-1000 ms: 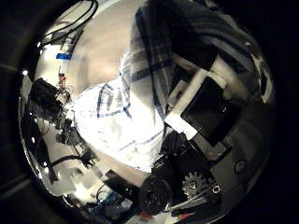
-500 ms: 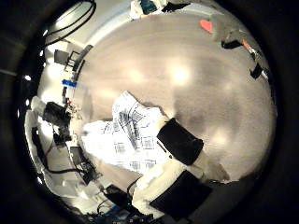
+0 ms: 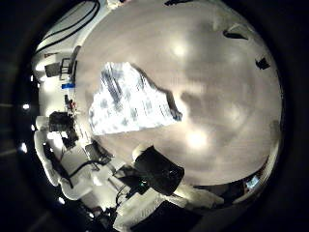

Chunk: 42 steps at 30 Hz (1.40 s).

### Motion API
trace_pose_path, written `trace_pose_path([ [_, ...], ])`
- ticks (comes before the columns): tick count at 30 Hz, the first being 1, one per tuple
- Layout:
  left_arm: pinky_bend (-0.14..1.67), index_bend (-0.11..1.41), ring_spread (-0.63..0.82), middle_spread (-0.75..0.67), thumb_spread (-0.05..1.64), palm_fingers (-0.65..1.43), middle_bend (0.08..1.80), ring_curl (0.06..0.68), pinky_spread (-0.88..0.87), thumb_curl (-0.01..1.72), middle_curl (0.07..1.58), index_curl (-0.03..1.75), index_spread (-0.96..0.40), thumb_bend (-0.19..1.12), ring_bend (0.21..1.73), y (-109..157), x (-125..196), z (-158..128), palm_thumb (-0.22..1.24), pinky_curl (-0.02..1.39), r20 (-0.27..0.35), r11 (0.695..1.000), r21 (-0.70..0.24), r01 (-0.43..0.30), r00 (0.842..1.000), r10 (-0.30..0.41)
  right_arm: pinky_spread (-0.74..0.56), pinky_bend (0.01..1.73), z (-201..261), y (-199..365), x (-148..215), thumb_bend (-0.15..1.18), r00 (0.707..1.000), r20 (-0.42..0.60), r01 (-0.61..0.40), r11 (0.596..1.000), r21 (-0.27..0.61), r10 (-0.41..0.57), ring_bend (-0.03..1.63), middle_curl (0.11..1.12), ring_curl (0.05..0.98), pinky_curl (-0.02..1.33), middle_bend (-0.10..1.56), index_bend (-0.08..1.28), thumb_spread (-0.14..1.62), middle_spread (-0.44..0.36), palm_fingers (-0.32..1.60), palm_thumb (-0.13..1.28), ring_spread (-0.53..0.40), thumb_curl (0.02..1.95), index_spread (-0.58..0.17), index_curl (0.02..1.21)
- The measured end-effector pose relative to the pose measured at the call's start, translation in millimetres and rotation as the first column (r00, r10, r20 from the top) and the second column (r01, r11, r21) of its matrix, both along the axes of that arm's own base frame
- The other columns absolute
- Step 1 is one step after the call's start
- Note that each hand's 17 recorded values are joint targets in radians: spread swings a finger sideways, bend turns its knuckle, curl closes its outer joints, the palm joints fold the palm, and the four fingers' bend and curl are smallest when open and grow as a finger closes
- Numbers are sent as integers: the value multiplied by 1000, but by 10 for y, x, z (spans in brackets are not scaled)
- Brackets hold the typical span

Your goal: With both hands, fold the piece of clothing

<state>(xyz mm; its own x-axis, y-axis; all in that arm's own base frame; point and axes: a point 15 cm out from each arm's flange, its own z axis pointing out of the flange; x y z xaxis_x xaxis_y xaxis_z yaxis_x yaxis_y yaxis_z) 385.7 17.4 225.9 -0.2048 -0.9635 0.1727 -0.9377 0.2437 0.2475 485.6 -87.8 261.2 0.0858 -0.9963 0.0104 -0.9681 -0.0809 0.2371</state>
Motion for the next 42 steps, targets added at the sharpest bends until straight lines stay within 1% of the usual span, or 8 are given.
trace_pose_path([
  [7,295,177,223,184,1232,74,178,294,333,301,383,504,-36,-16,731,-212,-183,-331,314,563,-30,1000,0,11,999,-11,-147,793,-268,136,-69,-29,998,-59,-21,1000,15,21,1032,554,445,472,637,206,1156,-123,355,222,-193,295,-301,479],
  [20,288,181,227,177,1231,108,177,273,330,299,338,439,-32,-16,712,-229,-254,-220,314,499,-8,1000,4,17,1000,-17,-131,747,-745,489,-49,-22,987,-143,-72,997,23,75,1039,529,431,415,618,188,1098,-84,409,217,-171,291,-270,459],
  [26,288,186,228,169,1228,123,176,266,327,299,327,425,-33,-17,700,-185,-270,-216,313,476,-6,1000,-3,10,1000,-10,-228,846,-833,655,-68,-2,979,-172,-105,994,26,108,1096,539,430,402,665,189,1100,-128,682,301,-207,306,-283,451],
  [27,290,187,229,167,1227,125,175,264,328,299,326,424,-33,-17,698,-184,-272,-221,313,472,-8,1000,1,10,1000,-10,-305,924,-839,673,-69,13,979,-173,-109,994,26,112,1110,554,431,413,702,184,1110,-152,849,361,-224,318,-306,454],
  [30,290,184,229,165,1225,131,177,261,328,299,322,419,-33,-16,694,-181,-270,-220,312,462,-6,1000,0,13,1000,-13,-410,979,-852,734,-94,41,975,-181,-126,992,25,128,1110,602,447,436,820,327,1118,-180,1224,486,-232,345,-370,528],
  [33,291,185,229,163,1224,135,175,258,328,299,319,416,-33,-16,691,-185,-269,-223,312,453,-9,1000,1,12,1000,-12,-402,1035,-851,759,-142,81,971,-198,-132,991,28,135,1137,645,479,479,902,530,1122,-185,1327,617,-228,378,-396,631],
  [38,292,185,229,162,1223,141,176,254,327,299,314,412,-33,-16,686,-184,-259,-250,312,440,-8,1000,-5,12,1000,-12,-330,1205,-765,746,-162,164,972,-188,-135,990,33,139,1255,730,544,567,1105,790,1110,-178,1272,880,-223,473,-397,792],
  [42,294,184,229,162,1223,143,175,251,326,299,312,408,-33,-16,684,-195,-250,-324,312,431,-19,1000,-4,10,1000,-10,-281,1285,-698,612,-270,177,977,-181,-108,994,34,112,1326,768,589,625,1204,905,1103,-169,1199,951,-218,535,-374,862],
])
